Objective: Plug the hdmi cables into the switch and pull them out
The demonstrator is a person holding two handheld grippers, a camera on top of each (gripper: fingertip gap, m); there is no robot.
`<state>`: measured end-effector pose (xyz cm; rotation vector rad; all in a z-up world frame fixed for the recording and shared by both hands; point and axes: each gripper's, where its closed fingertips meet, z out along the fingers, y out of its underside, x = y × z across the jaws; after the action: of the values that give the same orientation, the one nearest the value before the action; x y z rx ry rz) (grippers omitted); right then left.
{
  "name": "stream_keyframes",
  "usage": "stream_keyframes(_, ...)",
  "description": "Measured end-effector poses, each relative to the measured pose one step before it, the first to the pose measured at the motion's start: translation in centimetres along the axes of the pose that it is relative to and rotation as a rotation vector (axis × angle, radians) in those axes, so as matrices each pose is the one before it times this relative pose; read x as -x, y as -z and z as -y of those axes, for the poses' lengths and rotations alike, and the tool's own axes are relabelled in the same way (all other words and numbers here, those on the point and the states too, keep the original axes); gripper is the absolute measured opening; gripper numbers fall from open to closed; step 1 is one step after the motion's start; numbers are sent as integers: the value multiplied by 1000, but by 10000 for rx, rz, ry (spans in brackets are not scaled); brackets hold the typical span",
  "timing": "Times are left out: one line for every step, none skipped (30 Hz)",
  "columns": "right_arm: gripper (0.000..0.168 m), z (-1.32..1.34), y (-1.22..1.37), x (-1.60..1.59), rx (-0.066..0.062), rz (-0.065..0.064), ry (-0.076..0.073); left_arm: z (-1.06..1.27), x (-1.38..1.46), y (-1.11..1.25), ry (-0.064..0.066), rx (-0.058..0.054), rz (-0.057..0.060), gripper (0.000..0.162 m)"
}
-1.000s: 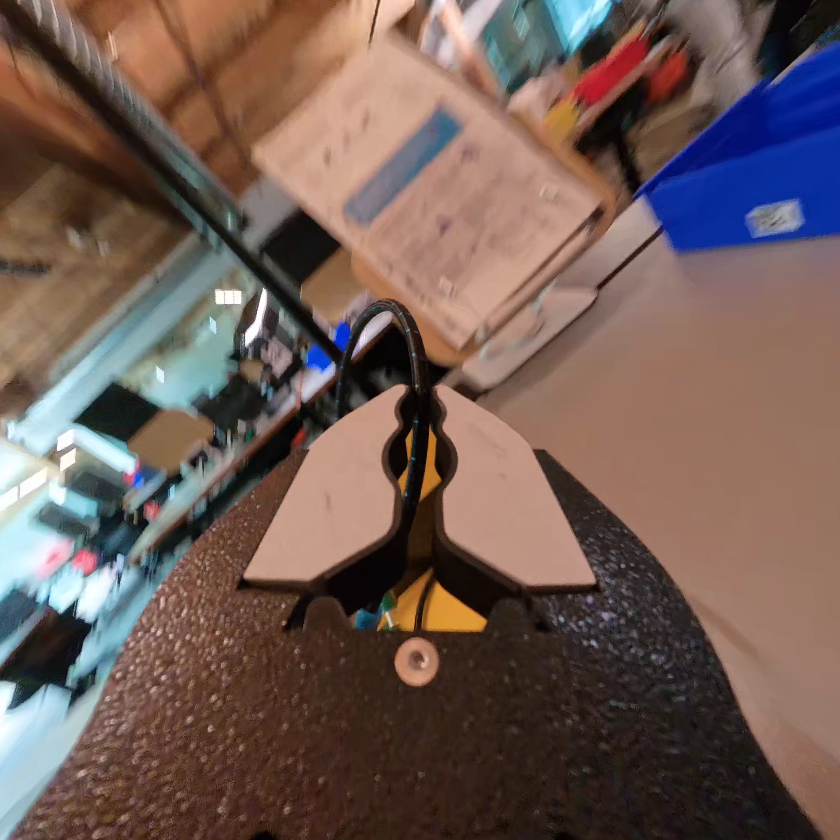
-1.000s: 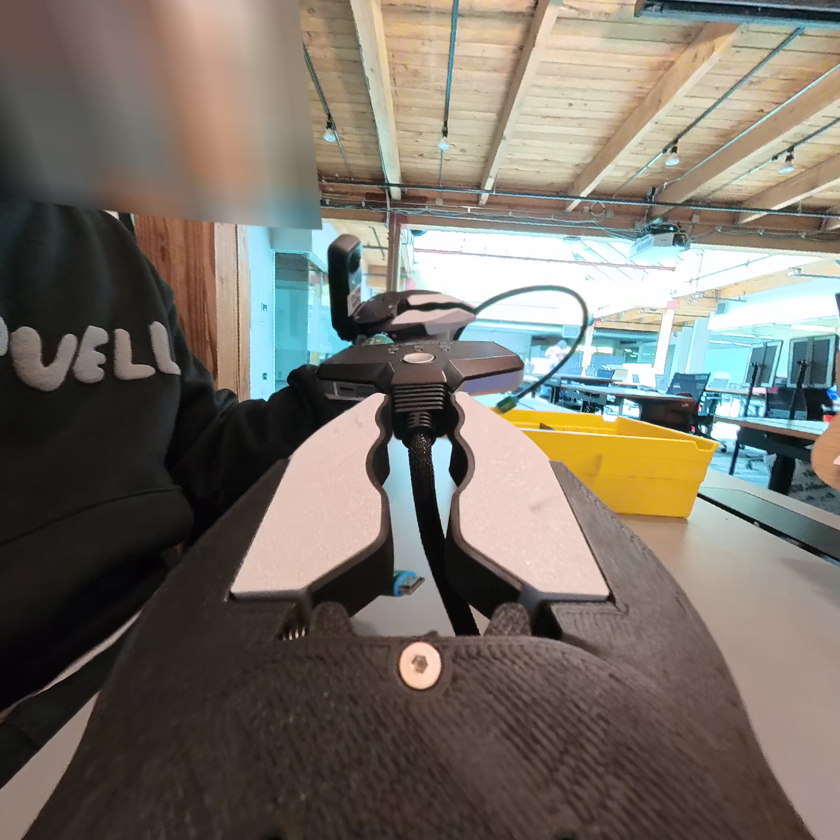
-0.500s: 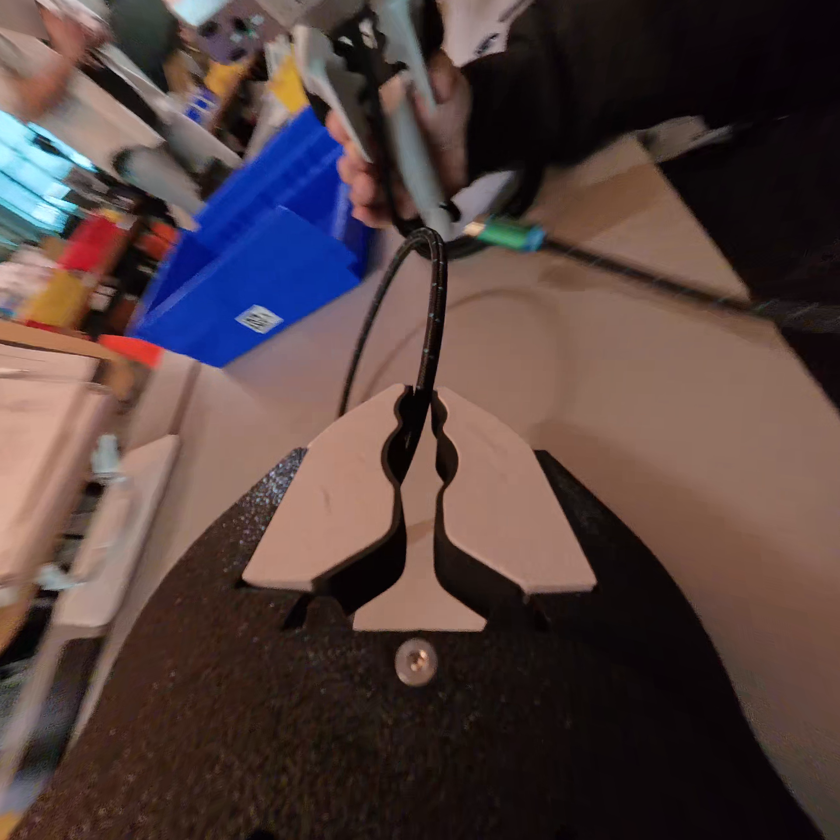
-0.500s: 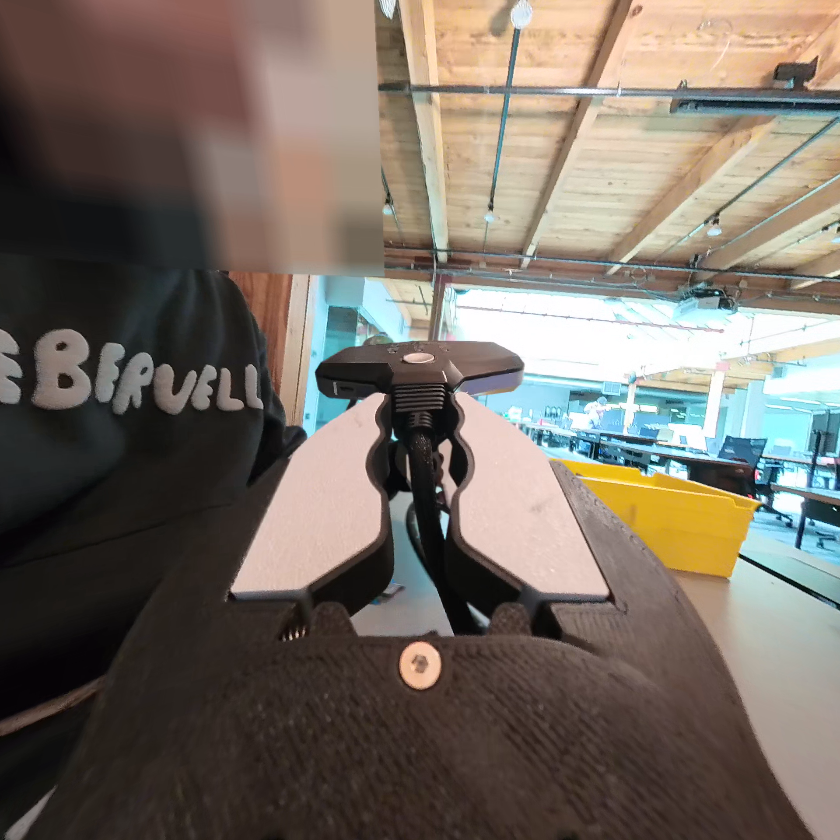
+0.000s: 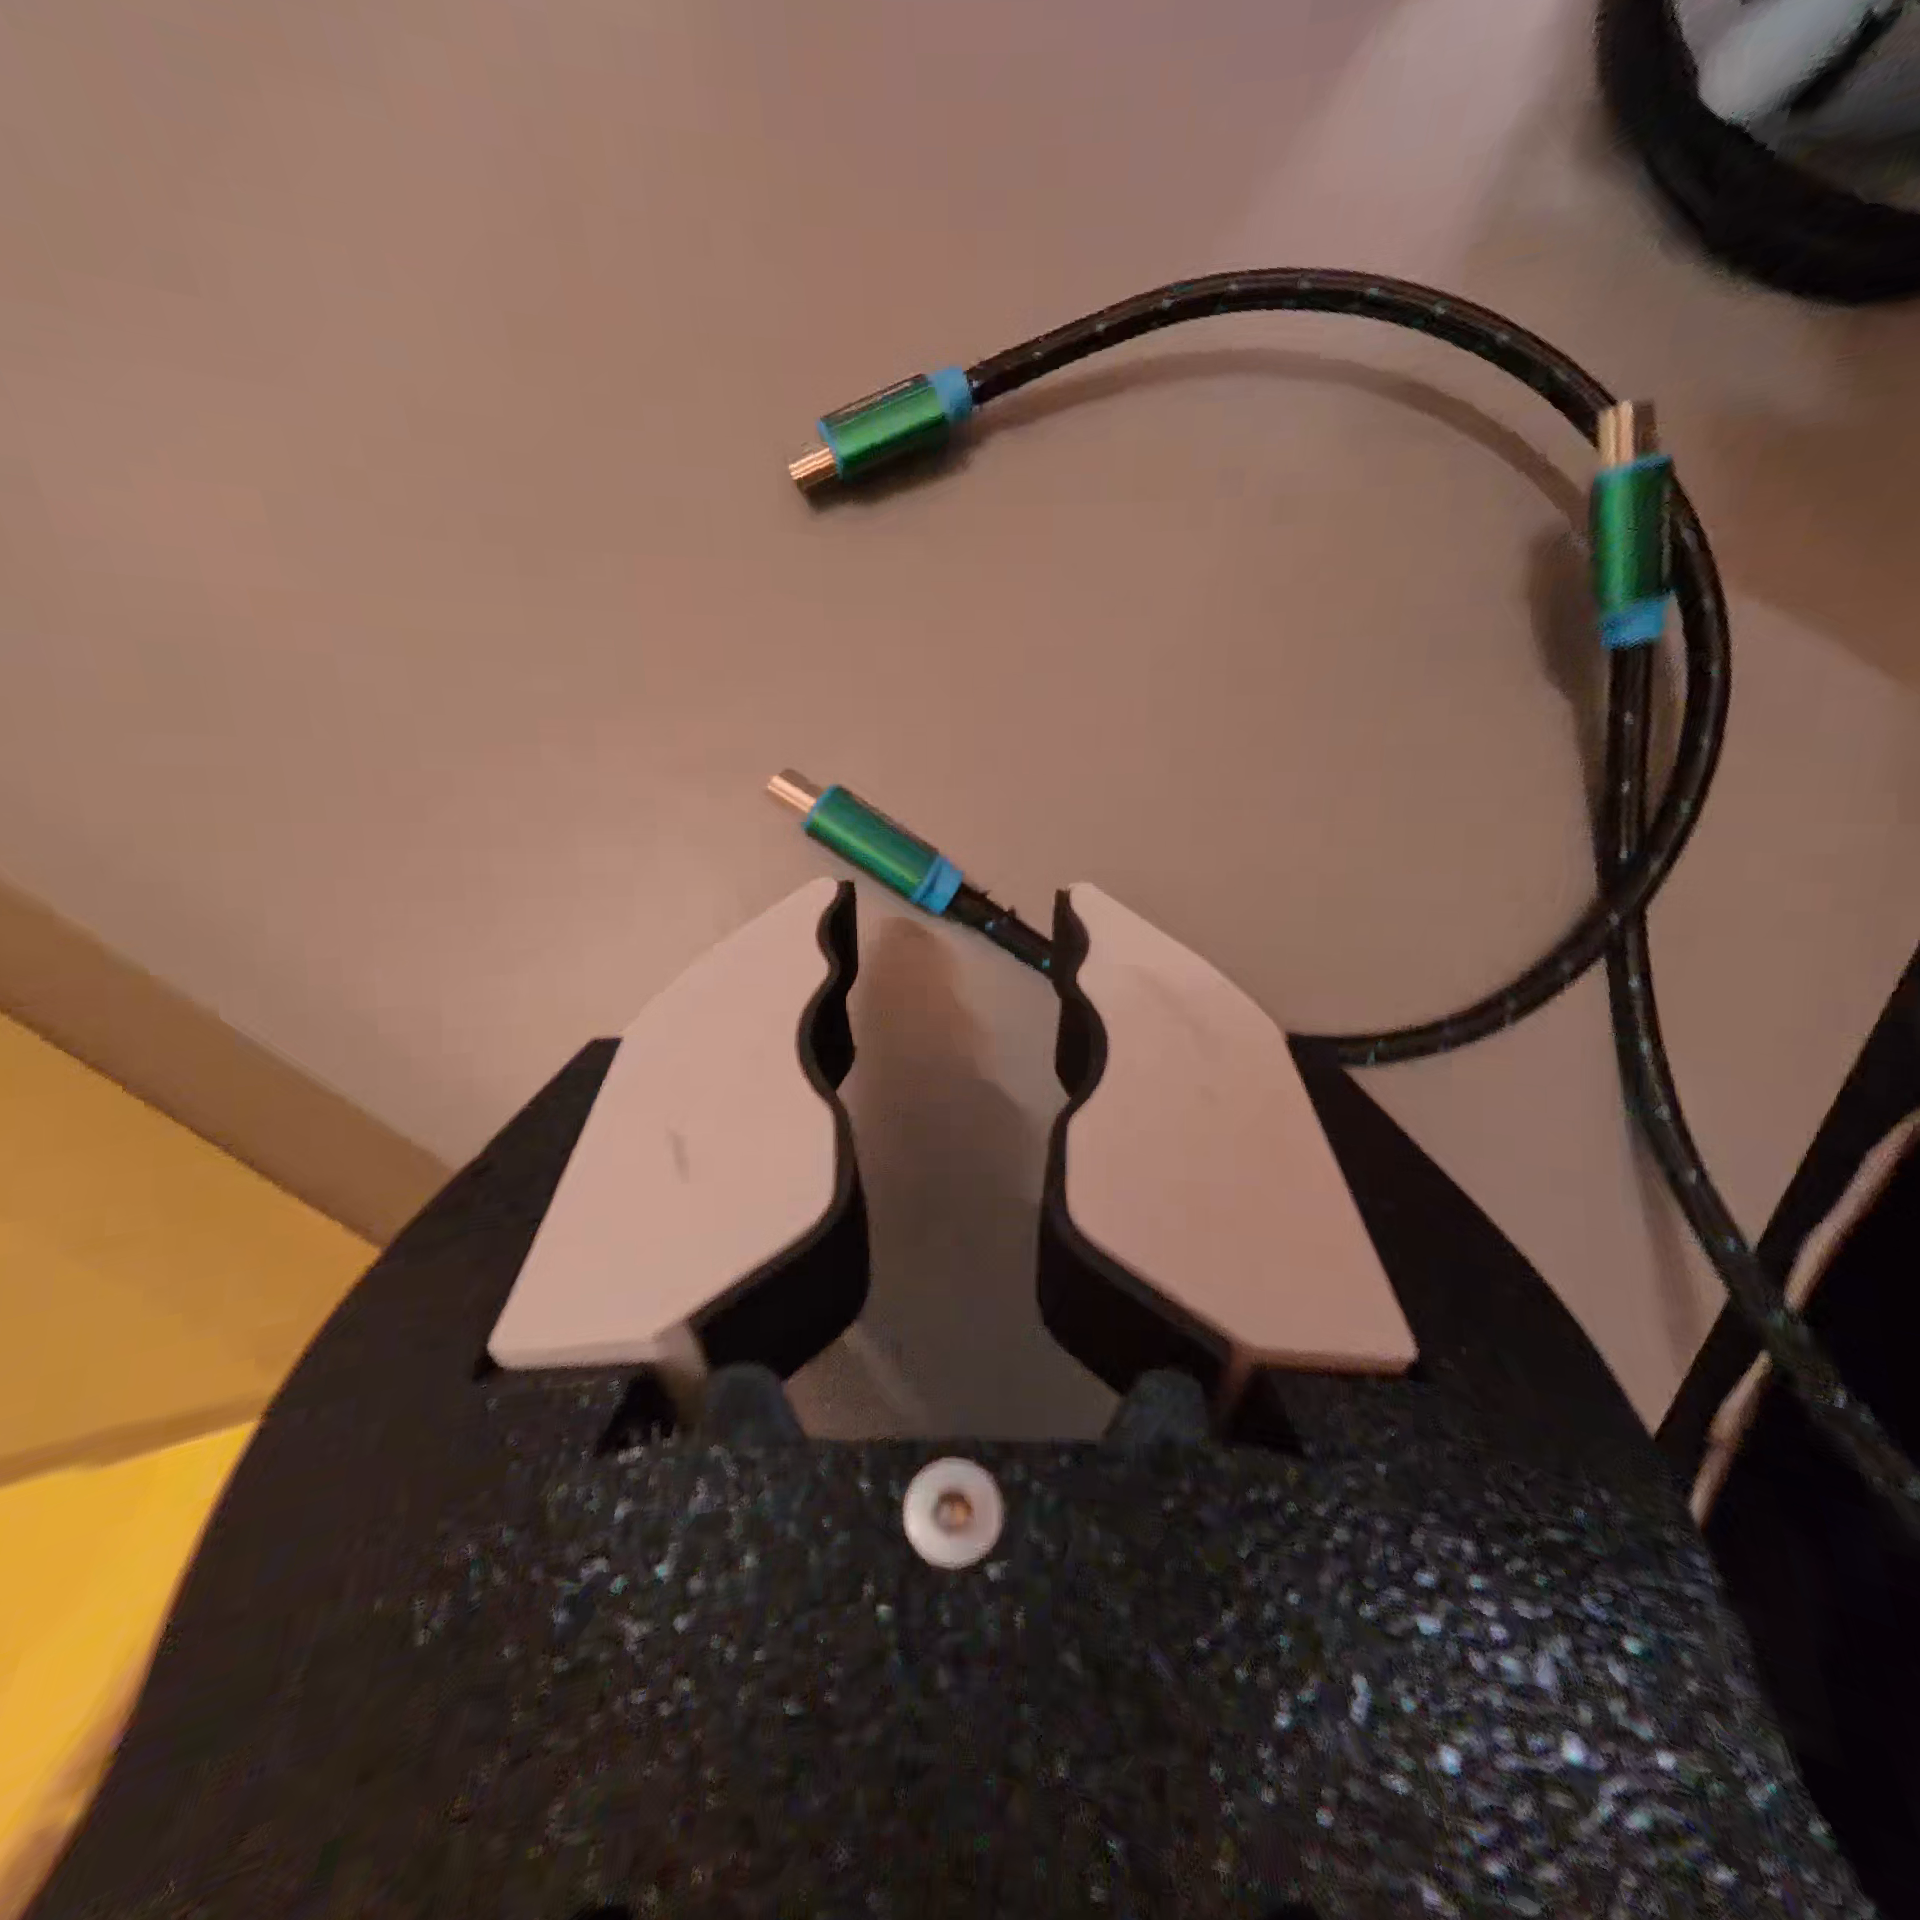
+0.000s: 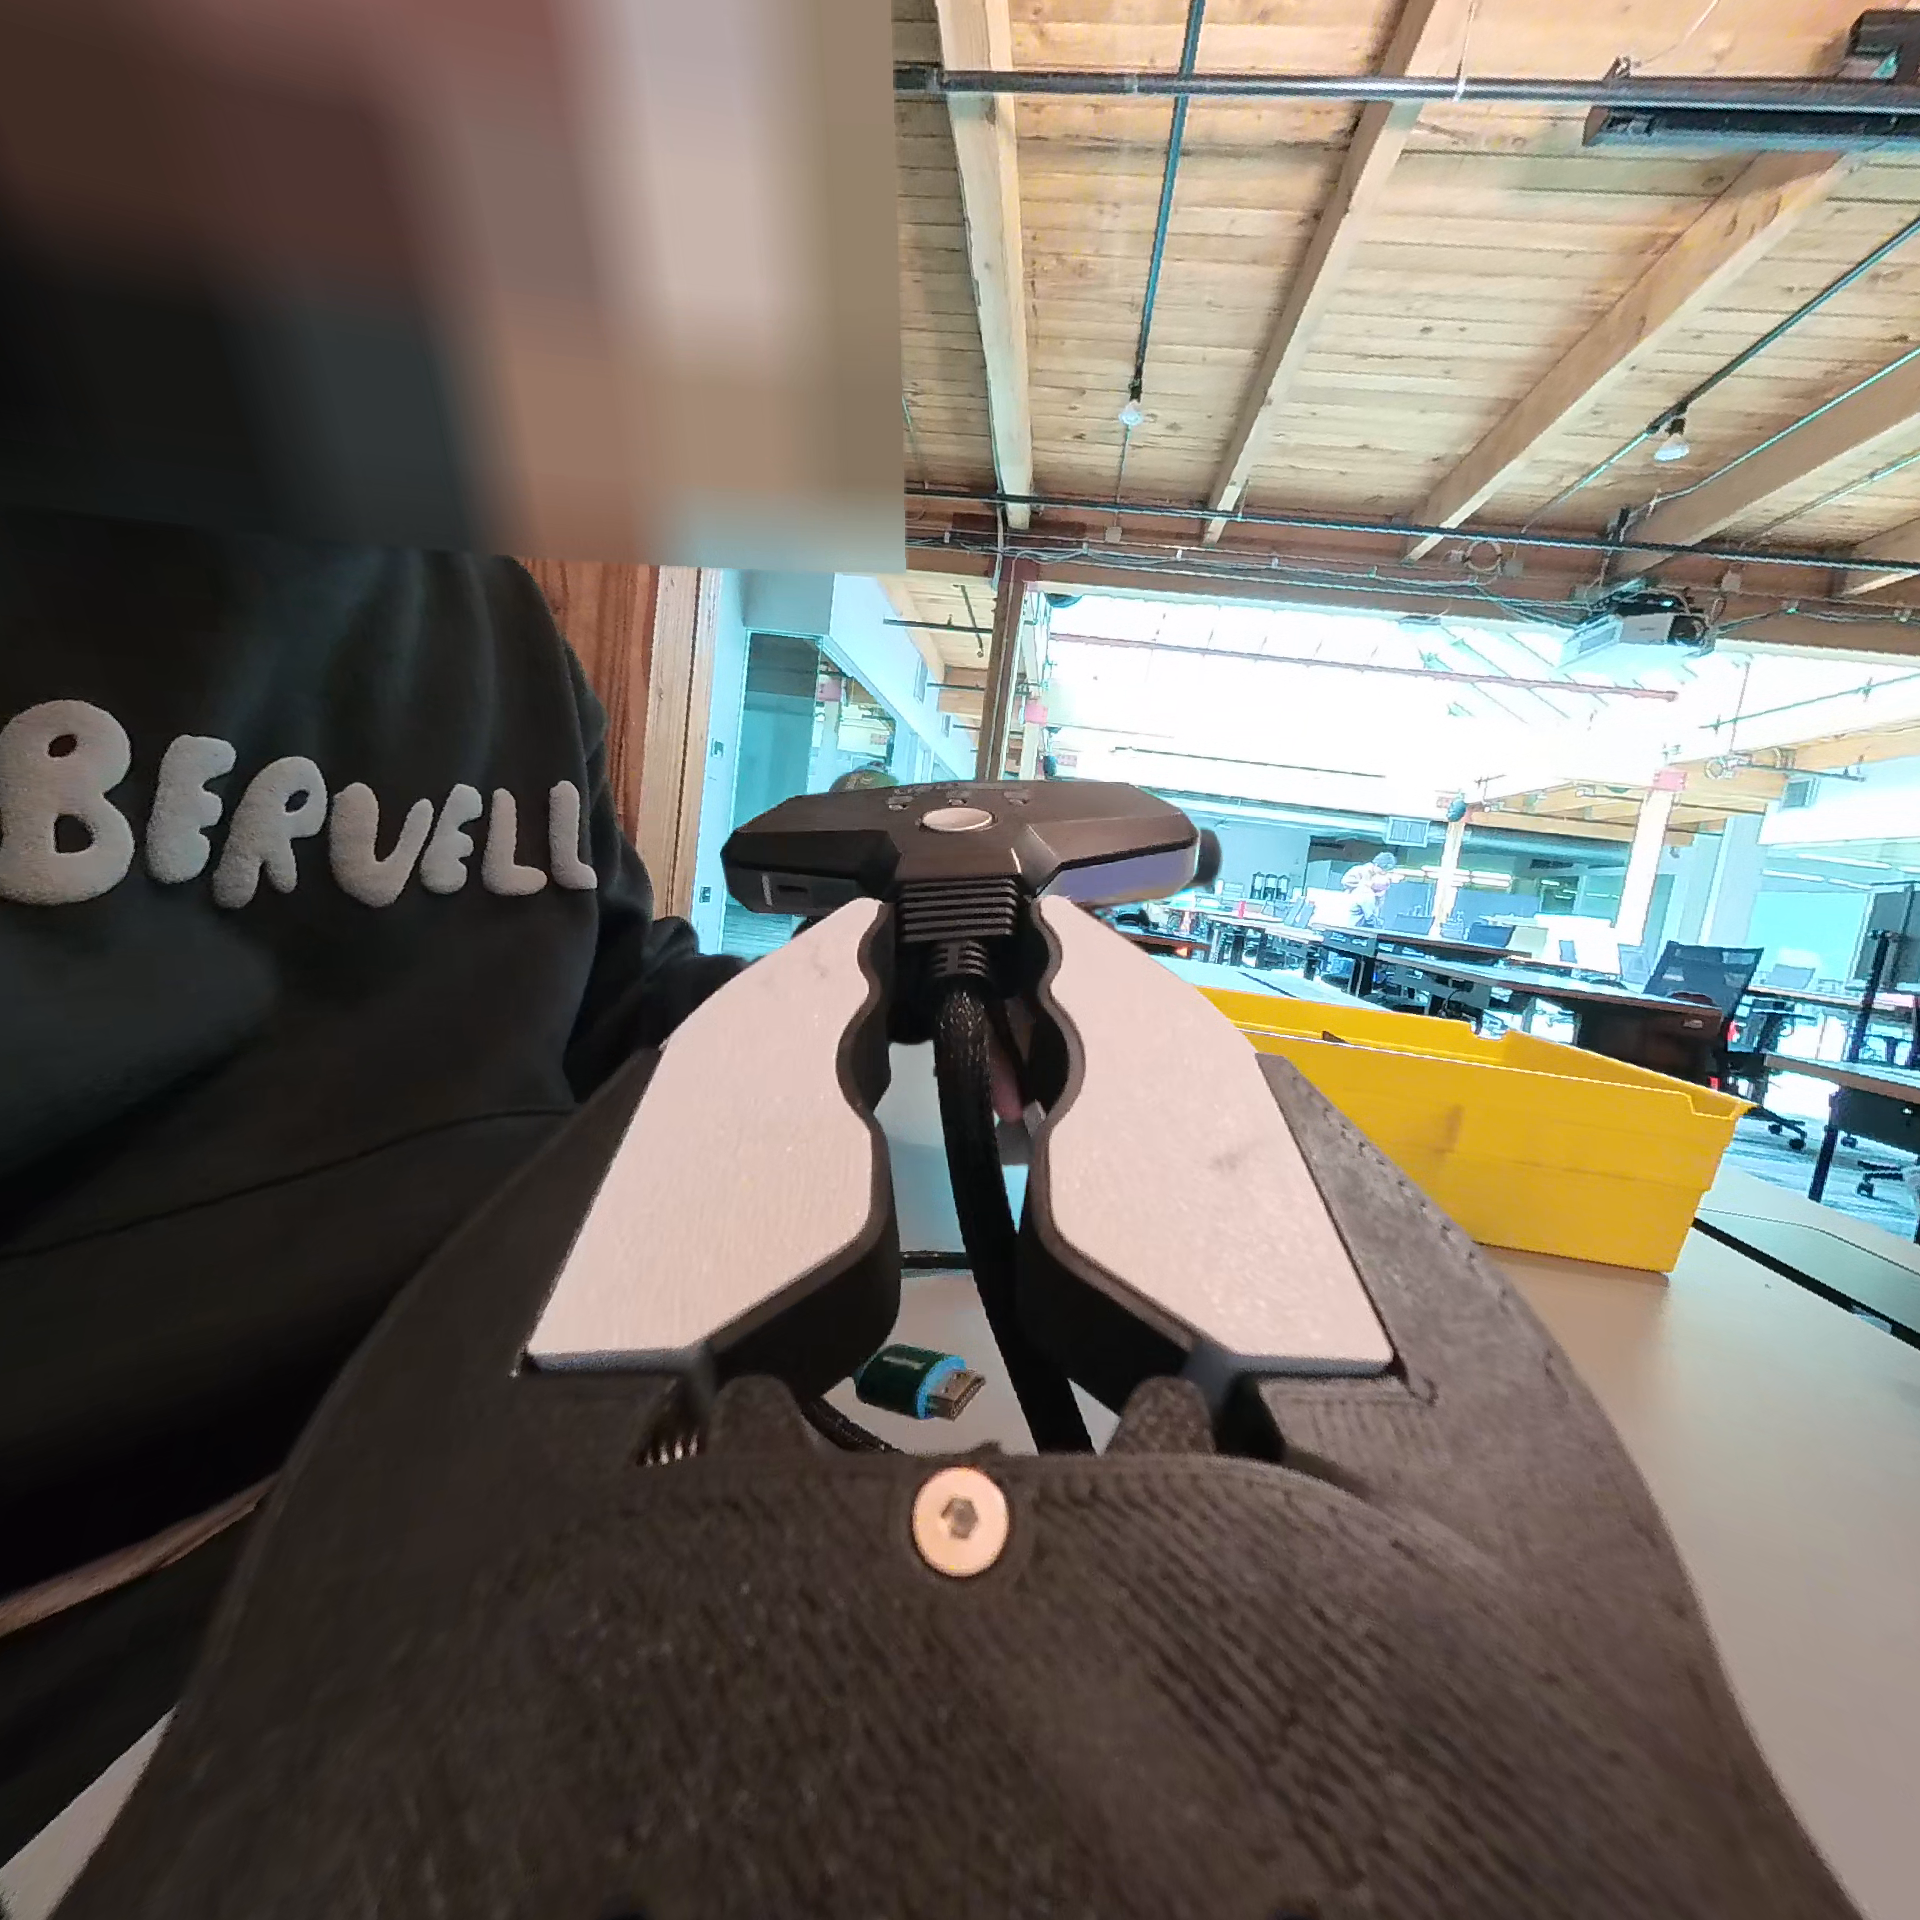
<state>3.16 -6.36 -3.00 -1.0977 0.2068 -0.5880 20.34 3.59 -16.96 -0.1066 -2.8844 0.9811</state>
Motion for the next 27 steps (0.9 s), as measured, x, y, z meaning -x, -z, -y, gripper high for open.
stream_keyframes(22, 36, 12, -29, -18, -22, 7, -149, -90, -583, 334, 141, -68, 35)
stream_keyframes(22, -8, -2, 0, 3, 1, -10, -292, -120, -573, 226, 243, -73, 35)
stream_keyframes(22, -37, -11, 10, 25, 11, -3, -363, -8, -542, 154, 288, 47, 36)
stream_keyframes(22, -29, -28, -12, 23, -7, 19, -206, 174, -405, 81, 203, 231, 36)
stream_keyframes(22, -1, -5, -22, 12, -8, 0, 130, 245, -179, 14, -4, 325, 33)
stream_keyframes(22, -5, 0, -14, 15, 5, -5, 82, 62, -119, 1, 39, 214, 36)
stream_keyframes(22, 20, 5, -57, -3, -29, 28, -16, -42, -144, -68, 91, 142, 36)
stream_keyframes(22, 28, 7, -70, -7, -49, 24, 86, 30, -96, -149, -23, 179, 36)
stream_keyframes(22, 12, 13, -61, 3, -32, 11, 101, -37, -72, -157, -50, 71, 34)
stream_keyframes(22, 13, 18, -53, -2, -30, 16, 120, -151, -69, -91, -59, -89, 30)
stream_keyframes(22, 2, 3, -56, 2, -48, 22, 143, -13, -92, -68, -88, -55, 27)
stream_keyframes(22, -20, 8, -87, 9, -64, 27, 180, 107, -110, -87, -130, -4, 24)
stream_keyframes(22, -32, 11, -115, 8, -76, 14, 221, 185, -127, -133, -187, 25, 20)
stream_keyframes(22, -23, 12, -101, 4, -74, 11, 250, 346, -109, -155, -245, 101, 17)
stream_keyframes(22, -24, 1, -56, 10, -46, 24, 309, 633, 9, -80, -326, 280, 14)
stream_keyframes(23, -22, 7, -35, 11, -36, 24, 538, 836, 260, 44, -470, 396, 12)
stream_keyframes(22, 9, 20, -98, -9, -87, 46, 847, 793, 539, 117, -626, 340, 12)
stream_keyframes(22, 23, 24, -153, -18, -116, 43, 1072, 703, 752, 130, -720, 263, 11)
stream_keyframes(22, 23, 62, -118, -16, -79, 8, 1259, 810, 888, 97, -809, 364, 11)
stream_keyframes(22, 62, 57, -91, -34, -62, 2, 1350, 939, 961, -51, -839, 493, 11)
stream_keyframes(22, 59, 40, -64, -36, -43, 16, 1307, 847, 962, -245, -747, 469, 11)
stream_keyframes(22, 7, 12, -45, -7, -30, 12, 1318, 756, 951, -403, -706, 448, 11)
stream_keyframes(22, -67, -29, 6, 38, 1, 3, 1381, 863, 970, -437, -712, 569, 11)
stream_keyframes(22, -110, -56, 27, 57, 6, 15, 1378, 955, 934, -362, -678, 662, 11)
stream_keyframes(22, -86, -75, 19, 35, 8, 1, 1548, 959, 911, -235, -756, 670, 10)
stream_keyframes(22, -62, -53, 30, 13, 23, -19, 1842, 958, 957, -81, -954, 686, 10)
stream_keyframes(23, -22, -27, 45, 4, 31, -21, 1999, 843, 937, 12, -1062, 598, 10)
